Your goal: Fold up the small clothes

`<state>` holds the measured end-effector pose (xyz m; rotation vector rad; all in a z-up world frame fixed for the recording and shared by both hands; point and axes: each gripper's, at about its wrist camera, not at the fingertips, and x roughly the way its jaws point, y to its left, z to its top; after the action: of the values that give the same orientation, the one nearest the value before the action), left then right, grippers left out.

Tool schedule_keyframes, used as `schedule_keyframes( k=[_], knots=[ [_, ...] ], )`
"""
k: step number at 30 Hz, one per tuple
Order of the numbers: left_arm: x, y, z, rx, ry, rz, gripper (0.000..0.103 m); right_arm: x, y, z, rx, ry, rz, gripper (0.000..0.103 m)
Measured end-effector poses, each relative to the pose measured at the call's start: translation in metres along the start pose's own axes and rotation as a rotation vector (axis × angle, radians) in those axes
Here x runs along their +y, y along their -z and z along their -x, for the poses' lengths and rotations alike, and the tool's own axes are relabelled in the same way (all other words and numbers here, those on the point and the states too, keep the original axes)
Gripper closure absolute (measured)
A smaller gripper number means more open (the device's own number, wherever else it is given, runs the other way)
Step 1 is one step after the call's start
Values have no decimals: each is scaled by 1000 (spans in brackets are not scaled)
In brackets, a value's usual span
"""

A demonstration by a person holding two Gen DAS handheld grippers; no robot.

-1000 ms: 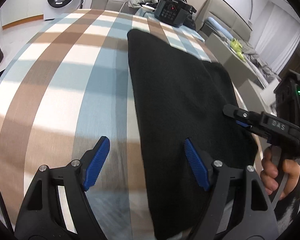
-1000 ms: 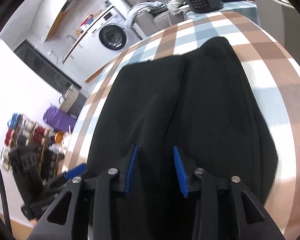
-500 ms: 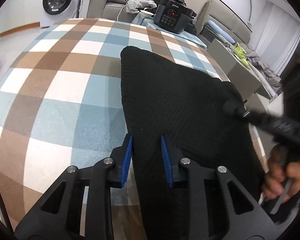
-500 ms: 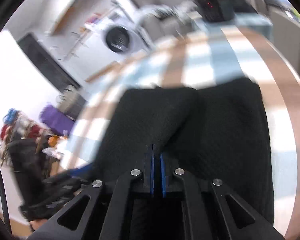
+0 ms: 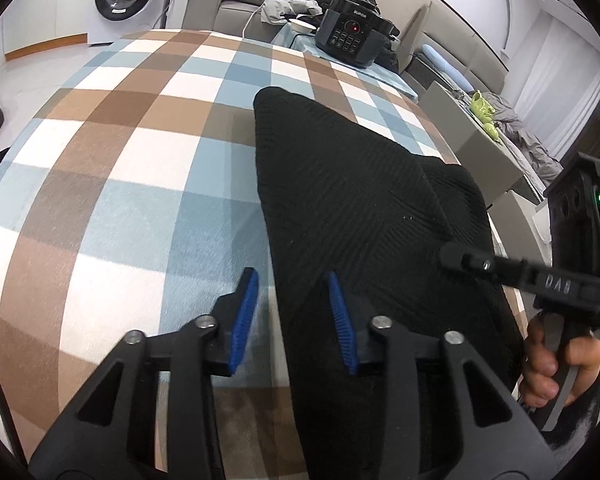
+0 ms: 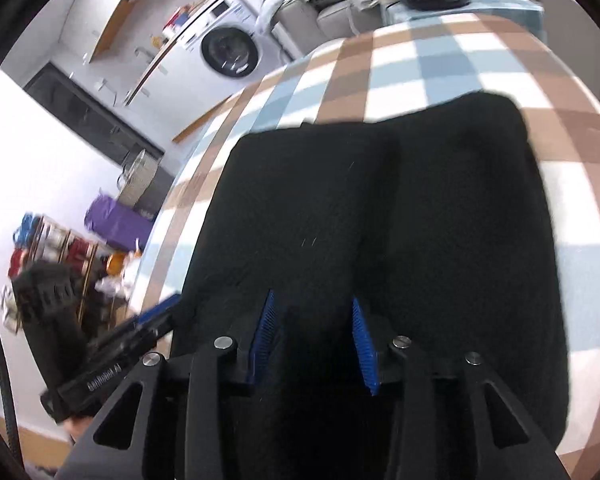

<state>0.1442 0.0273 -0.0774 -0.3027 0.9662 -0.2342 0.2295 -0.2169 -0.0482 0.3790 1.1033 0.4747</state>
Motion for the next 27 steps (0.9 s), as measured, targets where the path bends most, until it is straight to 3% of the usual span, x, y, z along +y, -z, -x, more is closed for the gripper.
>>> schedule_keyframes(
  k=[1,2,5,8,9,12,14,20,27],
  knots=[
    [0,1,1,3,-4,3,61,4,0,-3,2,22,24,87],
    [0,3,4,3,-3,5,61,7,1,0,-7,28,38,97],
    [-1,9,12,1,-7,4,56,17,4,20,-72,40,81,97],
    [-2,16,19,-7,-6,6,51,2,5,8,0,124,41,94],
    [-2,17,20,-5,-4,6,51,-6,8,7,17,108,-12,94],
    [-5,25,24,5,-13,-3,51,-11,26,32,-30,22,-24,91],
    [-7,31,28,10,-12,-5,51,-11,43,52,-61,31,-19,82],
    [-11,48,36,21,-11,-9,50,-26,107,112,-150,111,-97,73],
    [-16,62,39,41,-12,-21,50,-45,147,114,-134,116,-188,67]
  ],
)
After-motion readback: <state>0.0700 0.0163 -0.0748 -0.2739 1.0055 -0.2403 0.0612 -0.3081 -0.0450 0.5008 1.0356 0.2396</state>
